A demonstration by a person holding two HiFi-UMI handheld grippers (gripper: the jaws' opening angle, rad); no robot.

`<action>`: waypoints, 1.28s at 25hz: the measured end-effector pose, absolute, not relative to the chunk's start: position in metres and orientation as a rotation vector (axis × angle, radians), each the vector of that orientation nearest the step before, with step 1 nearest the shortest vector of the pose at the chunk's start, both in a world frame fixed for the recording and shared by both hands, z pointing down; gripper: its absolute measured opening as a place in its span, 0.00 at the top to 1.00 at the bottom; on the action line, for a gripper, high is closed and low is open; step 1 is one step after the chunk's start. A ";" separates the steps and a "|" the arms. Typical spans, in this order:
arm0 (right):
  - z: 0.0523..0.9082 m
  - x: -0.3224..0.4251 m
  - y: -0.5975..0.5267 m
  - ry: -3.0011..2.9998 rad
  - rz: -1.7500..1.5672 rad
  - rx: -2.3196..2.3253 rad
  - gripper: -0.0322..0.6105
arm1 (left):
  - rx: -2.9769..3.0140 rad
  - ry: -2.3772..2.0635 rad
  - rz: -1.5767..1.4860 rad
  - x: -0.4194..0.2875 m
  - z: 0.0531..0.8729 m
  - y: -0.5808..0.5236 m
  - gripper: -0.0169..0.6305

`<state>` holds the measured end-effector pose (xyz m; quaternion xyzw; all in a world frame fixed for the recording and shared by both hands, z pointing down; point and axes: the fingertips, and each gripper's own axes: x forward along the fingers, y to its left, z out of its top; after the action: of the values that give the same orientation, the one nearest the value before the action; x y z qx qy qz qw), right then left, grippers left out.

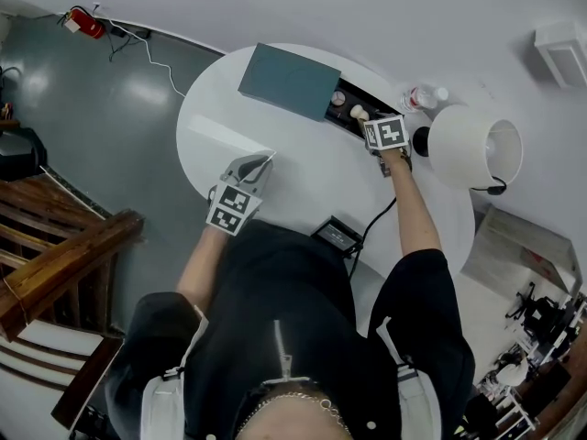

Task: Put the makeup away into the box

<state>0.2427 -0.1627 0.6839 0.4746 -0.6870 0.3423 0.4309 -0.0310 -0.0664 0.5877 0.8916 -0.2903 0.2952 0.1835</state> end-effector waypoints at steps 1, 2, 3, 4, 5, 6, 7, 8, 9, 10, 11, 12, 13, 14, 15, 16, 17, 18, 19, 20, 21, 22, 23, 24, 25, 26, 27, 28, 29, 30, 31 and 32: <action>0.675 0.244 -0.163 -1.729 0.841 1.222 0.66 | 2.521 -0.814 0.832 -0.029 0.587 -0.066 0.95; 0.665 0.245 -0.162 -1.754 0.829 1.264 0.66 | 2.529 -0.809 0.830 -0.027 0.585 -0.066 0.95; 0.652 0.245 -0.160 -1.788 0.816 1.305 0.66 | 2.539 -0.805 0.828 -0.025 0.584 -0.067 0.95; 0.638 0.244 -0.156 -1.828 0.801 1.346 0.70 | 2.550 -0.802 0.828 -0.022 0.582 -0.067 0.95; 0.623 0.244 -0.150 -1.869 0.782 1.391 0.76 | 2.560 -0.802 0.830 -0.020 0.580 -0.067 0.95; 0.607 0.244 -0.143 -1.910 0.757 1.441 0.82 | 2.571 -0.806 0.836 -0.019 0.577 -0.067 0.95; 0.590 0.244 -0.134 -1.951 0.722 1.494 0.89 | 2.583 -0.812 0.843 -0.017 0.575 -0.068 0.95; 0.574 0.245 -0.123 -1.991 0.679 1.543 0.94 | 2.595 -0.820 0.849 -0.015 0.572 -0.069 0.95; 0.559 0.245 -0.112 -2.024 0.632 1.582 0.94 | 2.609 -0.828 0.849 -0.012 0.569 -0.070 0.95; 0.546 0.246 -0.099 -2.046 0.590 1.610 0.94 | 2.622 -0.834 0.845 -0.009 0.565 -0.069 0.95; 0.536 0.248 -0.085 -2.056 0.561 1.635 0.94 | 2.636 -0.837 0.840 -0.006 0.560 -0.068 0.95; 0.527 0.250 -0.073 -2.060 0.546 1.663 0.94 | 2.653 -0.834 0.835 -0.002 0.556 -0.067 0.95; 0.519 0.252 -0.061 -2.062 0.541 1.699 0.94 | 2.673 -0.824 0.827 0.003 0.551 -0.065 0.95; 0.511 0.256 -0.050 -2.063 0.539 1.744 0.94 | 2.695 -0.808 0.816 0.009 0.545 -0.064 0.95; 0.502 0.258 -0.039 -2.066 0.528 1.791 0.94 | 2.715 -0.789 0.803 0.014 0.539 -0.061 0.95; 0.493 0.257 -0.029 -2.072 0.503 1.834 0.94 | 2.733 -0.771 0.793 0.018 0.534 -0.058 0.95; 0.486 0.254 -0.019 -2.075 0.470 1.867 0.94 | 2.750 -0.757 0.788 0.019 0.529 -0.055 0.95; 0.480 0.250 -0.011 -2.074 0.437 1.891 0.94 | 2.766 -0.748 0.790 0.019 0.524 -0.053 0.95; 0.477 0.247 -0.003 -2.067 0.413 1.909 0.94 | 2.782 -0.743 0.795 0.018 0.521 -0.052 0.95; 0.475 0.244 0.004 -2.059 0.398 1.924 0.94 | 2.796 -0.740 0.801 0.018 0.519 -0.050 0.95; 0.474 0.243 0.011 -2.050 0.389 1.936 0.94 | 2.805 -0.739 0.805 0.018 0.517 -0.048 0.95; 0.473 0.242 0.017 -2.044 0.385 1.948 0.94 | 2.811 -0.739 0.806 0.018 0.516 -0.046 0.95; 0.472 0.242 0.023 -2.040 0.384 1.958 0.94 | 2.815 -0.739 0.806 0.018 0.515 -0.044 0.95; 0.472 0.242 0.029 -2.037 0.388 1.967 0.94 | 2.818 -0.739 0.806 0.017 0.514 -0.042 0.95; 0.473 0.243 0.033 -2.033 0.394 1.973 0.94 | 2.822 -0.739 0.808 0.017 0.513 -0.041 0.95; 0.474 0.244 0.038 -2.027 0.399 1.978 0.94 | 2.824 -0.741 0.810 0.017 0.513 -0.041 0.95; 0.474 0.245 0.042 -2.022 0.402 1.980 0.94 | 2.824 -0.745 0.811 0.017 0.513 -0.040 0.95; 0.475 0.245 0.046 -2.017 0.405 1.981 0.94 | 2.821 -0.750 0.810 0.016 0.513 -0.040 0.95; 0.475 0.246 0.049 -2.015 0.406 1.980 0.94 | 2.819 -0.756 0.807 0.015 0.512 -0.040 0.95; 0.476 0.246 0.052 -2.013 0.408 1.978 0.94 | 2.818 -0.760 0.805 0.015 0.511 -0.040 0.95; 0.476 0.246 0.054 -2.012 0.410 1.975 0.94 | 2.818 -0.764 0.804 0.014 0.510 -0.041 0.95; 0.476 0.245 0.056 -2.012 0.412 1.972 0.94 | 2.819 -0.767 0.805 0.014 0.510 -0.041 0.95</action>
<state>0.2455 0.0559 0.4764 0.6852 -0.6990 0.1432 0.1464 0.0136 -0.0408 0.5096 0.9289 -0.2526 0.2651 0.0555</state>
